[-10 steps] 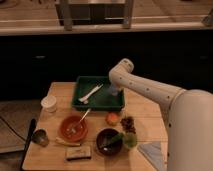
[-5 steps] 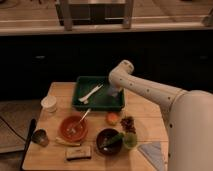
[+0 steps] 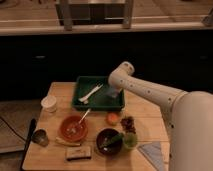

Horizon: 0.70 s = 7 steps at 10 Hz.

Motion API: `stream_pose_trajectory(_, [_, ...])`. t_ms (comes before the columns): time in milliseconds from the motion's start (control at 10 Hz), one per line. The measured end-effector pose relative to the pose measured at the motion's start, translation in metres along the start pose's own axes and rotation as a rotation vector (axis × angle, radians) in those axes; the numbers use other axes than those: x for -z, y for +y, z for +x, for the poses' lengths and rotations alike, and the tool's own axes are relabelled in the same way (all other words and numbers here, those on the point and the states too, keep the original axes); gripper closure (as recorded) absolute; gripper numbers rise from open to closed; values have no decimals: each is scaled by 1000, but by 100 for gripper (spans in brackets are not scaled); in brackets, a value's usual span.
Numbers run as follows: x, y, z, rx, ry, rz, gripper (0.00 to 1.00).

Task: Wipe tray with sponge

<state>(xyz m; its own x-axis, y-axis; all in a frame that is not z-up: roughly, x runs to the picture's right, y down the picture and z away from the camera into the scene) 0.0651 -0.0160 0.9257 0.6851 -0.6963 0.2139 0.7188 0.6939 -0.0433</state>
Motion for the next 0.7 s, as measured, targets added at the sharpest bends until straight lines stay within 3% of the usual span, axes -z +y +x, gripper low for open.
stream_pose_trajectory(700, [-6, 0, -6, 62, -25, 24, 100])
